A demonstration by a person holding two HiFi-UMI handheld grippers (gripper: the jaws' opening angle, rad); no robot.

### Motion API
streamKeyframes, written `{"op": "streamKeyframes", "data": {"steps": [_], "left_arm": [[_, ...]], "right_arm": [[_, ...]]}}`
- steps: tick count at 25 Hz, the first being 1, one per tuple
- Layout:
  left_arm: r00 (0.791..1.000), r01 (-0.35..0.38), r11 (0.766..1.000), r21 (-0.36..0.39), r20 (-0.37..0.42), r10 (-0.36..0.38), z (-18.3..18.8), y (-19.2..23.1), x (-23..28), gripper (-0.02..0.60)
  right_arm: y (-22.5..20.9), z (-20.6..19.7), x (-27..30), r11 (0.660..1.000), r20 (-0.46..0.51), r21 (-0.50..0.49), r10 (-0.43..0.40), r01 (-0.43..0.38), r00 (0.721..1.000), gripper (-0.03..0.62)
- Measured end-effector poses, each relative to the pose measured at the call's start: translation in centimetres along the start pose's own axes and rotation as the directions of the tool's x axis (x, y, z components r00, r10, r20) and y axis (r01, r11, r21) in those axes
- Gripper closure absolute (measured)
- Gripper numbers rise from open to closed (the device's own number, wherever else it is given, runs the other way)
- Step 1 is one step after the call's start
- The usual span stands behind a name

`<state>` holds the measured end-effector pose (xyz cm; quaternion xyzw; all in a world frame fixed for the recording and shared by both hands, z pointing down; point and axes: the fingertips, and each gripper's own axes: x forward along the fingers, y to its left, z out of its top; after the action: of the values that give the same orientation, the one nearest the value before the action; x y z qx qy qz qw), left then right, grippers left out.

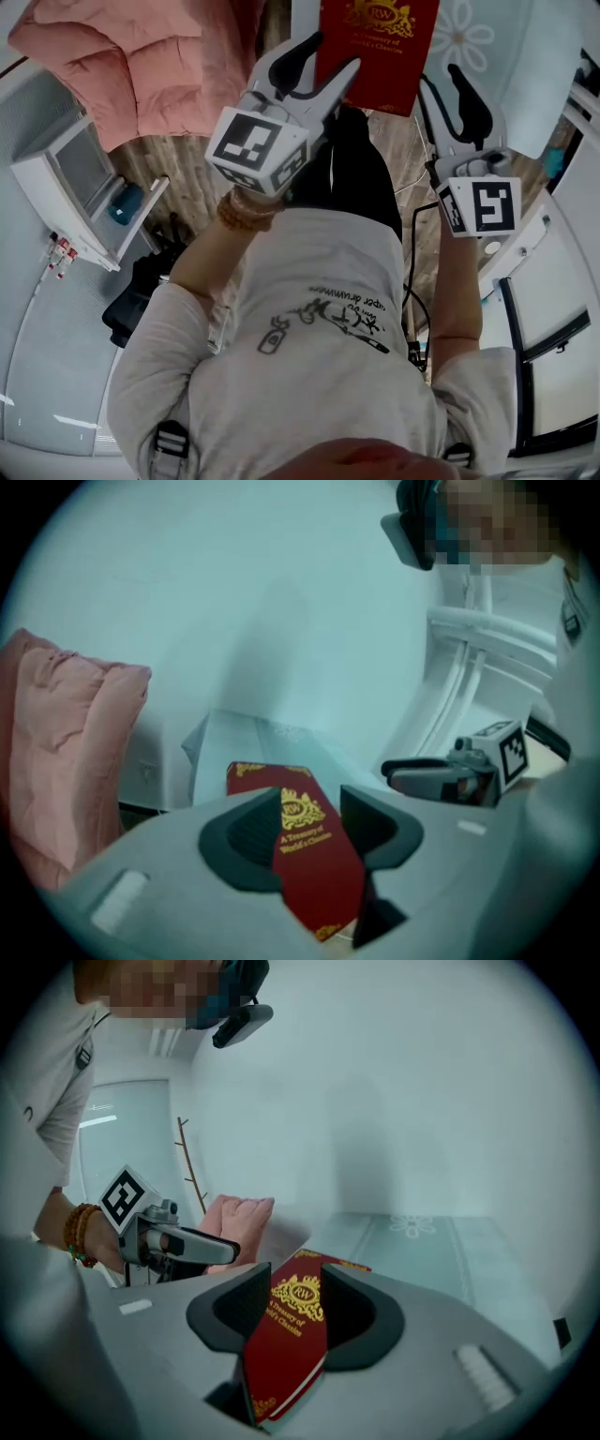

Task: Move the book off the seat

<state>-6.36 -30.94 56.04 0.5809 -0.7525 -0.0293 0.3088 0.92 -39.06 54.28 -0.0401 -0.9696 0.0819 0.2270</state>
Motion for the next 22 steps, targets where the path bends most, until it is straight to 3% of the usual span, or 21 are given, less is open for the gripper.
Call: {"op": "streamKeyframes", "data": {"steps": [3,7,15,22], "left_arm": [[0.997,0.062,0.998,0.014,0.034,-0.063,3.4,-3.1,-2.3,0.456],[0.987,0.116,0.990,0.081,0.104,-0.124,8.4,-6.4,-4.5,0.498],[0.954,0.156,0.969,0.191,0.226,-0.198,17.7,-11.5,-9.8,0.572],[0.942,0.170,0.957,0.234,0.248,-0.228,21.6,-15.0,-13.2,0.576]], "right_arm": [[1.4,4.0,-2.0,1.000,0.040,-0.025,0.013,-0.012,0.999,0.451],[3.6,9.3,-3.8,0.995,0.097,-0.089,0.056,-0.048,0.994,0.481],[7.5,19.9,-8.4,0.990,0.243,-0.138,0.071,-0.038,0.967,0.511],[10.9,26.4,-12.0,0.987,0.332,-0.157,0.086,-0.035,0.939,0.530]]}}
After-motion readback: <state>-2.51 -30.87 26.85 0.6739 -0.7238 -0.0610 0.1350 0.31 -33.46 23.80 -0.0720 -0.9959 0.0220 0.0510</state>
